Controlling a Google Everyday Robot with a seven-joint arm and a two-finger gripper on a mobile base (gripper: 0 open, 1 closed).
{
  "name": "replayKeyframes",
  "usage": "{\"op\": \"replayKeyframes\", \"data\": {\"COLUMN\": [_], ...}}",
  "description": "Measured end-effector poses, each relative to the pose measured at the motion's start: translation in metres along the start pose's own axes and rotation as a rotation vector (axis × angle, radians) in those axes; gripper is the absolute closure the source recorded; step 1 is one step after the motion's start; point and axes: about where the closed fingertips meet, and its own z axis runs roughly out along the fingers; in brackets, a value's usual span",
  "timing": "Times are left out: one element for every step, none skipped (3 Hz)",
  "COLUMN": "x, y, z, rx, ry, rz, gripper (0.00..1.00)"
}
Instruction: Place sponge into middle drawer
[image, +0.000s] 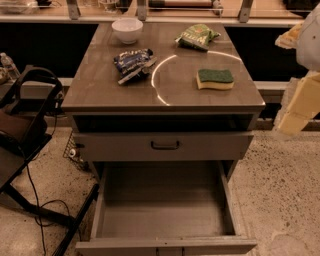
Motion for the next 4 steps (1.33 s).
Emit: {"op": "replayKeyframes", "data": {"x": [0.000, -0.007, -0.008, -0.011], "y": [0.000, -0.031, -0.099, -0.143], "z": [0.000, 0.001, -0.001, -0.001], "rx": [0.000, 0.048, 0.183, 0.260], "ry": [0.000, -0.079, -0.310, -0.510], "rz": [0.000, 0.014, 0.063, 0.080], "gripper": [0.00, 0.00, 0.00, 0.00]}}
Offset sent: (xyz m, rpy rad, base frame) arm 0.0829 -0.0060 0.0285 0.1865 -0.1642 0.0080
